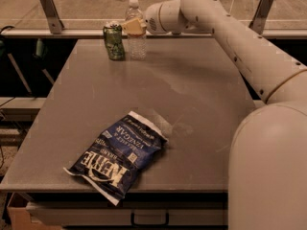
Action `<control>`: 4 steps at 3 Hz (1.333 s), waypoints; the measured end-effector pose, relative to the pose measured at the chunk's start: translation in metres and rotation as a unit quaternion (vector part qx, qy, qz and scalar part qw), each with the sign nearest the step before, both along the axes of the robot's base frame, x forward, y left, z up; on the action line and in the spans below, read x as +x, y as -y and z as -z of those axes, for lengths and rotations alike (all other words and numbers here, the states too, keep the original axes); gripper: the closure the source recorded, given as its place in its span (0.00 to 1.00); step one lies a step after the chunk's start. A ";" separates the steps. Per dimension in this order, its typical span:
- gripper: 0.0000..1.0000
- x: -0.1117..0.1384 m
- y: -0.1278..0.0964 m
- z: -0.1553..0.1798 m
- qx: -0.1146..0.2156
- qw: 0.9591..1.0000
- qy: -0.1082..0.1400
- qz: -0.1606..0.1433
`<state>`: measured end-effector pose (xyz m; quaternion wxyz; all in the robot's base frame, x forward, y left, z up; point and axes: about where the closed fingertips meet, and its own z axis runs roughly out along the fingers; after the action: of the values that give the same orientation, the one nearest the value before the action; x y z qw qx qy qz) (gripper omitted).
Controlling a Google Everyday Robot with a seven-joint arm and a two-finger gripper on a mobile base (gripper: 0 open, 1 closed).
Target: Move water bottle near green can
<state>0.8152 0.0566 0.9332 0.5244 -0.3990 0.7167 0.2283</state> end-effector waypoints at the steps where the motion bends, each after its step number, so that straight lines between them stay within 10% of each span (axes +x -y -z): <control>1: 0.14 0.000 0.000 -0.001 0.000 1.000 0.000 0.000; 4: 0.00 -0.005 0.015 0.001 -0.010 1.000 0.000 0.006</control>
Offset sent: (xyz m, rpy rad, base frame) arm -0.0008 0.0042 -0.0120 -0.0173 0.0415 0.0030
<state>0.8104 0.0415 0.9318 0.5217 -0.3994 0.7215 0.2182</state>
